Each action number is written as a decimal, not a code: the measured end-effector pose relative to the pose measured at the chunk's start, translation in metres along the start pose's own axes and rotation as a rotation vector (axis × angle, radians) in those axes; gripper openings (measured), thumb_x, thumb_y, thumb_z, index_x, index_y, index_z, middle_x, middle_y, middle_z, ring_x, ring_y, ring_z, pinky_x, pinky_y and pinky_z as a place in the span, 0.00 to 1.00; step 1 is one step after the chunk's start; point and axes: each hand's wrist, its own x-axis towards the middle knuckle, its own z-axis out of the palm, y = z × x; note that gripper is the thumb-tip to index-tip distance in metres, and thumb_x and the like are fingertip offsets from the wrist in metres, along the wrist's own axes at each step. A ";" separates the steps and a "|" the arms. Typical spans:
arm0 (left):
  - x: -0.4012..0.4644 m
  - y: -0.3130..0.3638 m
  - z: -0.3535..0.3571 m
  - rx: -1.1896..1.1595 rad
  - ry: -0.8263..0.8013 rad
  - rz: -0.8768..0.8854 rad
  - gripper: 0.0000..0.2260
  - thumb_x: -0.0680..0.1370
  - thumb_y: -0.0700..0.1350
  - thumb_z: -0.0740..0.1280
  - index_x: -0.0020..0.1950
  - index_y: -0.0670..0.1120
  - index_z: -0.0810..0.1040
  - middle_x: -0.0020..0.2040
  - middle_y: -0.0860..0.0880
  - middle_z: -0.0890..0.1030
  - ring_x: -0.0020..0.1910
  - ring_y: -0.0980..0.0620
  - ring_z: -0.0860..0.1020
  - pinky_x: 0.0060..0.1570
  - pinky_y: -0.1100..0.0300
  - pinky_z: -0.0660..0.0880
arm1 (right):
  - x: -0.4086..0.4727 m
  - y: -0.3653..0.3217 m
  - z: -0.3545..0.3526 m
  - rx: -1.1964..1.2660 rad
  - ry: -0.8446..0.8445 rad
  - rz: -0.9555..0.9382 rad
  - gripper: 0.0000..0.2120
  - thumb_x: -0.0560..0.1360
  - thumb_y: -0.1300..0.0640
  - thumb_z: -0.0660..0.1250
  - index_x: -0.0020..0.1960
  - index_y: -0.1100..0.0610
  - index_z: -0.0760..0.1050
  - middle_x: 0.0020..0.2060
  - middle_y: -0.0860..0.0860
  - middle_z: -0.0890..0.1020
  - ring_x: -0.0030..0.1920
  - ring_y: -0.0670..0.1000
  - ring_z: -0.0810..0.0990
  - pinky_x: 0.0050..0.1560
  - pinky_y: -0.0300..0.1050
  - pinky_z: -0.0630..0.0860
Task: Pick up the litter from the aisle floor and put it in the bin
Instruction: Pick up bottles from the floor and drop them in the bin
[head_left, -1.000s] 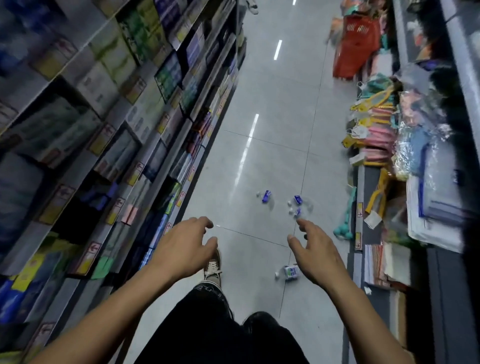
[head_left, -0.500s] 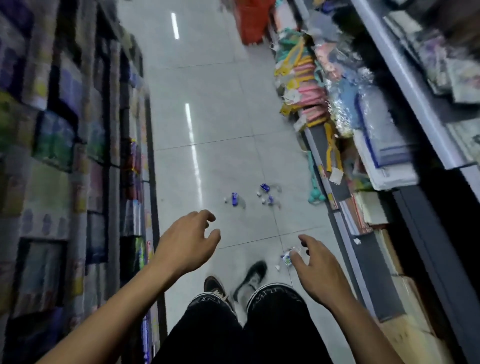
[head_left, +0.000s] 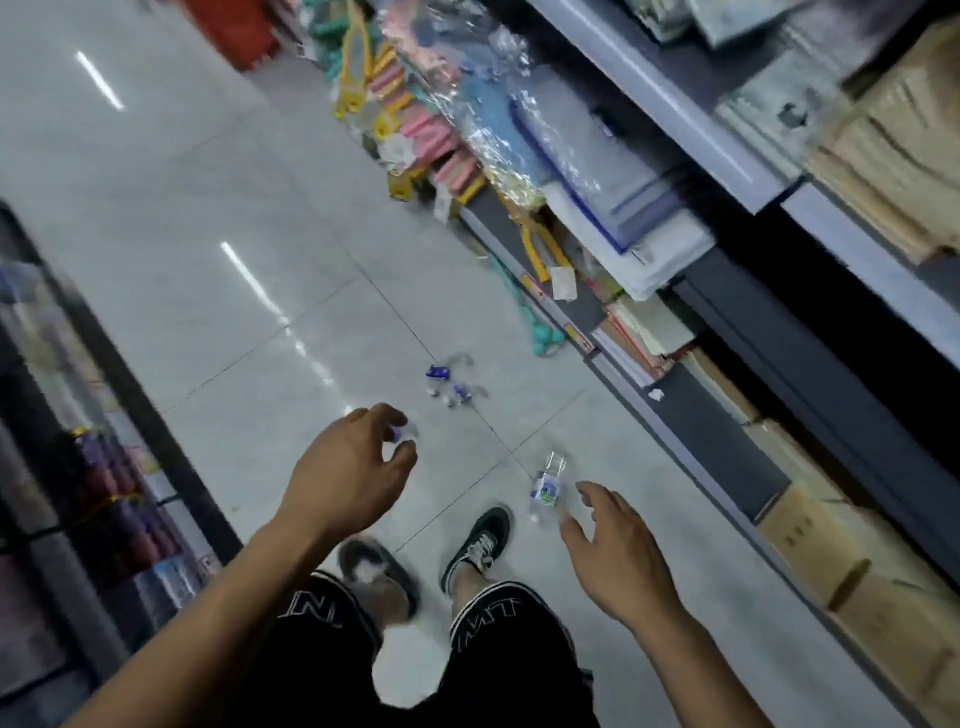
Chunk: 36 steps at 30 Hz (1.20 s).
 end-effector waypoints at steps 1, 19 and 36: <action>0.016 -0.002 0.012 0.003 -0.012 0.013 0.14 0.78 0.54 0.64 0.63 0.54 0.77 0.53 0.55 0.80 0.52 0.51 0.78 0.48 0.55 0.76 | 0.009 0.008 0.009 0.002 0.016 0.026 0.23 0.79 0.44 0.62 0.72 0.47 0.67 0.65 0.46 0.75 0.65 0.49 0.74 0.63 0.46 0.72; 0.306 -0.162 0.422 0.070 -0.206 0.200 0.18 0.77 0.48 0.68 0.66 0.46 0.77 0.59 0.45 0.79 0.55 0.45 0.78 0.54 0.52 0.75 | 0.298 0.246 0.345 0.092 0.044 0.421 0.25 0.78 0.46 0.64 0.73 0.50 0.66 0.67 0.51 0.74 0.67 0.53 0.72 0.62 0.50 0.72; 0.482 -0.247 0.603 0.256 -0.027 0.344 0.42 0.72 0.43 0.73 0.81 0.50 0.54 0.78 0.36 0.56 0.74 0.33 0.58 0.71 0.37 0.63 | 0.442 0.336 0.489 -0.094 0.569 0.505 0.48 0.68 0.48 0.76 0.78 0.55 0.52 0.66 0.58 0.62 0.59 0.61 0.72 0.49 0.56 0.82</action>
